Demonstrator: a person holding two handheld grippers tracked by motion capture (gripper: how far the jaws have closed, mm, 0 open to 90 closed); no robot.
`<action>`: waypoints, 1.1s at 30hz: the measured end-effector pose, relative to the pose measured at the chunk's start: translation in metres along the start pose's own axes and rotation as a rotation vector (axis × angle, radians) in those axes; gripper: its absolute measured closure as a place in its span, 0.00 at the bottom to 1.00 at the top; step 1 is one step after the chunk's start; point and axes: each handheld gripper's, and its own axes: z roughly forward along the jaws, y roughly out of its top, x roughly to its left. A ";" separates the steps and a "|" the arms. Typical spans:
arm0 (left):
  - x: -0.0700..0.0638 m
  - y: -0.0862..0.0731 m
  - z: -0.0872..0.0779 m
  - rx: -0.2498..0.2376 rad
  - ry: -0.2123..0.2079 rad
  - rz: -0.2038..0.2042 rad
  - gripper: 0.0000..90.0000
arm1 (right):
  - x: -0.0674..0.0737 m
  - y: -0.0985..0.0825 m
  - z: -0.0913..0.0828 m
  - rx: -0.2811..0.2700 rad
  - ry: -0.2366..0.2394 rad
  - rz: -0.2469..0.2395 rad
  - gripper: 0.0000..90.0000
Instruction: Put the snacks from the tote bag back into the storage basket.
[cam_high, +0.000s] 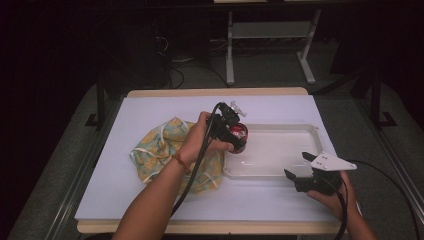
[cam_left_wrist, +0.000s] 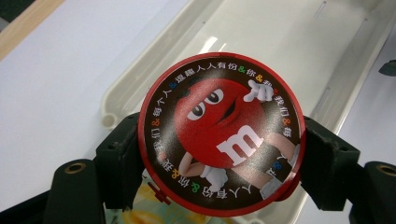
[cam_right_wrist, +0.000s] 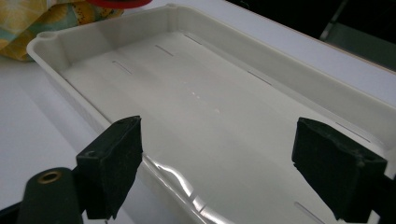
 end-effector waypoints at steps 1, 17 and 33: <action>-0.001 0.001 0.002 -0.001 -0.003 0.001 0.28 | 0.000 0.000 0.000 0.001 -0.001 0.002 0.17; -0.005 0.005 0.030 0.013 -0.025 -0.028 0.28 | 0.000 0.000 0.000 0.001 0.004 -0.002 0.17; -0.013 0.010 0.056 0.022 -0.048 -0.027 0.28 | -0.001 -0.001 0.000 0.003 0.006 0.001 0.17</action>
